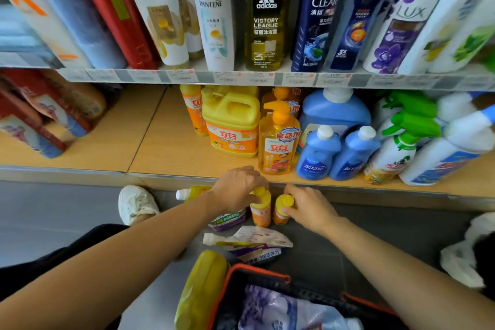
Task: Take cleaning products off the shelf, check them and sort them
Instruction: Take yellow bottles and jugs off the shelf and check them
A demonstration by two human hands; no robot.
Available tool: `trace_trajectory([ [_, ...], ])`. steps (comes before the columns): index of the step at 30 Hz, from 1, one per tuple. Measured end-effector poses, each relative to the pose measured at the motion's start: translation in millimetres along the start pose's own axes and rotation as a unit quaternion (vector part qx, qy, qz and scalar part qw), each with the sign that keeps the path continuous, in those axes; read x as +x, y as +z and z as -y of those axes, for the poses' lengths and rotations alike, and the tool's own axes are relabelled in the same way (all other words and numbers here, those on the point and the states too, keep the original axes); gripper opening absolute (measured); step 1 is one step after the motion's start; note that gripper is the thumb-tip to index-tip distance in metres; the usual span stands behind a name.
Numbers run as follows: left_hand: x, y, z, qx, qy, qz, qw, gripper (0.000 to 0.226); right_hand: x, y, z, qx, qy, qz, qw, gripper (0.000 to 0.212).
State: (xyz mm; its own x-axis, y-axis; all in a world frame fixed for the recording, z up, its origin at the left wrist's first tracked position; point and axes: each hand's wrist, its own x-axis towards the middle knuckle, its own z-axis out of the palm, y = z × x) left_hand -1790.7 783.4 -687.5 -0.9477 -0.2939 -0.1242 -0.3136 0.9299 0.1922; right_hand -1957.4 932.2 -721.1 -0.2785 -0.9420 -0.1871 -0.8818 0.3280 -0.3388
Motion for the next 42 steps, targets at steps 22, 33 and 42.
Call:
trace_trajectory([
  [22, -93, -143, 87, -0.217, -0.178, -0.262, 0.923, 0.038, 9, -121, 96, 0.207, -0.152, -0.260, 0.931, 0.015],
  [33, -87, -147, 108, -0.193, -0.213, -0.369, 0.884, 0.036, 49, -163, 139, 0.206, -0.214, -0.321, 0.899, 0.019],
  [42, -71, -111, 122, -0.142, -0.228, -0.308, 0.913, 0.035, 92, -115, 143, 0.134, -0.205, -0.241, 0.939, 0.017],
])
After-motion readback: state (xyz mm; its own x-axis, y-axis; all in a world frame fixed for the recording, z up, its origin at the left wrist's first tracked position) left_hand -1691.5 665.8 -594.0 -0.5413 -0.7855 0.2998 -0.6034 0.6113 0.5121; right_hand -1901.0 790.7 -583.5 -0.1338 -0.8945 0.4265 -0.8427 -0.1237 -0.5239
